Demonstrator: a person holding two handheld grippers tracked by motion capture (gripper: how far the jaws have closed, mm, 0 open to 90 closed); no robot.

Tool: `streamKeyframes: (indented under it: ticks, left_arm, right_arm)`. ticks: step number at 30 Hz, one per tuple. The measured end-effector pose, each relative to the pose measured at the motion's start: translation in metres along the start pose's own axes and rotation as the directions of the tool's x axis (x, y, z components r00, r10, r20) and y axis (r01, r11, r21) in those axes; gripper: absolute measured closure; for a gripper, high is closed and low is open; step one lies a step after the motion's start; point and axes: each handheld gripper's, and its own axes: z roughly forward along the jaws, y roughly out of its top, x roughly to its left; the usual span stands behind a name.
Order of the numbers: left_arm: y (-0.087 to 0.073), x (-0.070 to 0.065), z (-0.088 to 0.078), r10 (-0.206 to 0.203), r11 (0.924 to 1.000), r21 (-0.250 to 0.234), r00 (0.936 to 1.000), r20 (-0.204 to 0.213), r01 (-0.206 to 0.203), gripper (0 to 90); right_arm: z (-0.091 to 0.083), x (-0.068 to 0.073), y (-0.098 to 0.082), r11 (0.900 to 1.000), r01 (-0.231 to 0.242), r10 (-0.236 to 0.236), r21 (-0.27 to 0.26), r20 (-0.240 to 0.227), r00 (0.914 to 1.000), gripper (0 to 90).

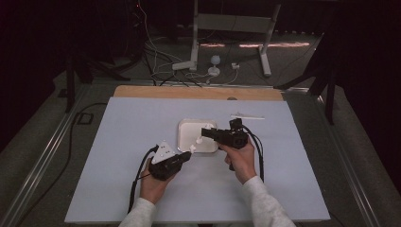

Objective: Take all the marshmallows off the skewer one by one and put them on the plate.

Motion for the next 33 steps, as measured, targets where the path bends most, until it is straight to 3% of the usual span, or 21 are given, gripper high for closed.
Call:
streamKeyframes:
  ticks: [11, 16, 22, 23, 25, 27, 30, 33]
  left_arm:
    - [0.0, 0.001, -0.003, 0.024, 0.9997, 0.006, 0.9996, -0.015, -0.024, 90.0]
    - [0.0, 0.001, -0.004, 0.053, 0.9985, 0.018, 0.9978, -0.039, -0.053, 90.0]
    - [0.001, 0.004, -0.008, 0.064, 0.9978, 0.024, 0.9964, -0.056, -0.062, 90.0]
    - [-0.003, 0.005, -0.007, 0.092, 0.9934, 0.078, 0.9911, -0.096, -0.084, 90.0]
    - [-0.007, 0.012, -0.009, 0.049, 0.9966, 0.071, 0.9935, -0.103, -0.042, 90.0]
    - [-0.006, 0.014, -0.01, 0.038, 0.9976, 0.062, 0.9938, -0.105, -0.031, 90.0]
    - [-0.001, 0.016, -0.011, 0.018, 0.9992, 0.037, 0.9938, -0.11, -0.014, 90.0]
    - [-0.001, 0.016, -0.012, 0.011, 0.9992, 0.04, 0.9929, -0.118, -0.007, 90.0]
  right_arm:
    - [0.0, 0.001, 0.002, 0.999, 0.013, -0.01, -0.047, 0.069, 0.9976, 78.5]
    - [0.002, 0.003, 0.002, 0.998, 0.029, -0.022, -0.062, 0.108, 0.9939, 79.5]
    - [0.002, 0.003, 0.006, 0.993, 0.026, -0.01, -0.111, 0.146, 0.9892, 80.8]
    - [-0.003, 0.001, 0.009, 0.987, 0.033, -0.001, -0.16, 0.196, 0.9806, 81.1]
    - [-0.017, -0.01, 0.02, 0.979, -0.027, 0.062, -0.2, 0.17, 0.9835, 80.8]
    - [-0.022, -0.014, 0.028, 0.991, 0.01, 0.014, -0.136, 0.175, 0.9845, 80.0]
    - [-0.018, -0.012, 0.023, 0.996, 0.063, -0.05, -0.068, 0.188, 0.9809, 78.8]
    - [-0.003, -0.016, 0.013, 0.998, 0.058, -0.053, -0.018, 0.198, 0.9788, 77.5]
